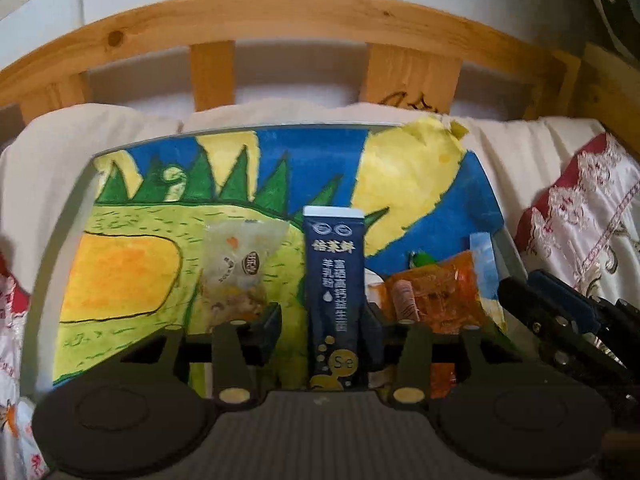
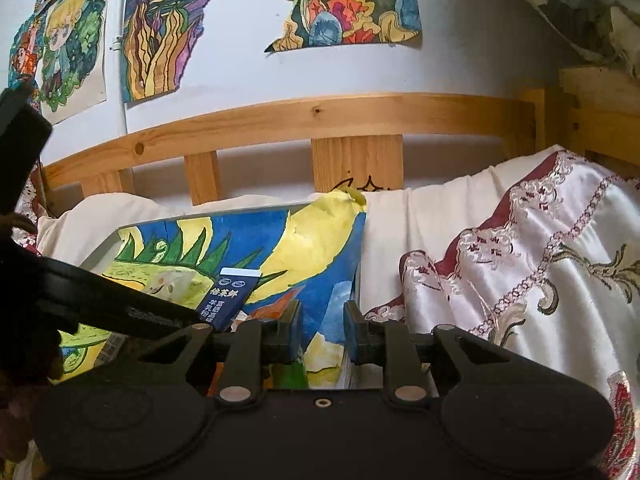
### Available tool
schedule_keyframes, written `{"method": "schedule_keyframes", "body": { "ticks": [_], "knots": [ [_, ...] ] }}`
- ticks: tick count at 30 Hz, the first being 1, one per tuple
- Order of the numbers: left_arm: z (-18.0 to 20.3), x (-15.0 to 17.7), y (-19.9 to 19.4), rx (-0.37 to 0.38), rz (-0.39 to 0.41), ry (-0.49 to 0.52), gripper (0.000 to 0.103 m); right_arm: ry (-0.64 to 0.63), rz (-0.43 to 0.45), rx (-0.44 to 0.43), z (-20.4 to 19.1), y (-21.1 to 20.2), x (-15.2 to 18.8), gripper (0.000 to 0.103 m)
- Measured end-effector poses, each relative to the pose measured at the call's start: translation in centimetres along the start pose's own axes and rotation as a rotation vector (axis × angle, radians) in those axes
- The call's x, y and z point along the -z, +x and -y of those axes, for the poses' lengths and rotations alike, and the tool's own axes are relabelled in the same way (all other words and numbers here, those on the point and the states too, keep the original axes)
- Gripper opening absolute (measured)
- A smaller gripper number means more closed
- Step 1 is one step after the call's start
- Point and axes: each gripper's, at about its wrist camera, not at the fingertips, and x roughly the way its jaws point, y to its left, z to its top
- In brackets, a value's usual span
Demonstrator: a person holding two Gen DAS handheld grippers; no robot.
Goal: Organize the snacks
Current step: 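Open the left tool to drop the blue stick while the right tool releases the green stick, then pull both tools back from the tray toward the remaining snacks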
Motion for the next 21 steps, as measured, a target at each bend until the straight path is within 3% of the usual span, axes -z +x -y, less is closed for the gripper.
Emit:
{"method": "schedule_keyframes", "body": {
  "ticks": [2,7,10,16,21],
  "knots": [
    [-0.7,0.2,-0.9,0.009,0.01,-0.025,0.055,-0.011,0.016,0.018,-0.1,-0.4,-0.2,0.037],
    [-1.9,1.0,-4.0,-0.013,0.08,-0.052,0.081,-0.015,0.046,0.03,-0.2,-1.7,-0.9,0.046],
    [-2.5,1.9,-6.0,-0.036,0.135,-0.036,0.094,-0.021,0.07,0.028,-0.5,-2.7,-1.3,0.058],
    [-4.2,3.5,-9.1,-0.071,0.2,-0.052,0.102,-0.056,0.119,0.013,-1.9,-5.6,-1.9,0.076],
    [-5.5,5.1,-12.0,-0.083,0.259,-0.054,0.102,-0.07,0.175,0.015,-3.2,-8.5,-1.9,0.091]
  ]
}}
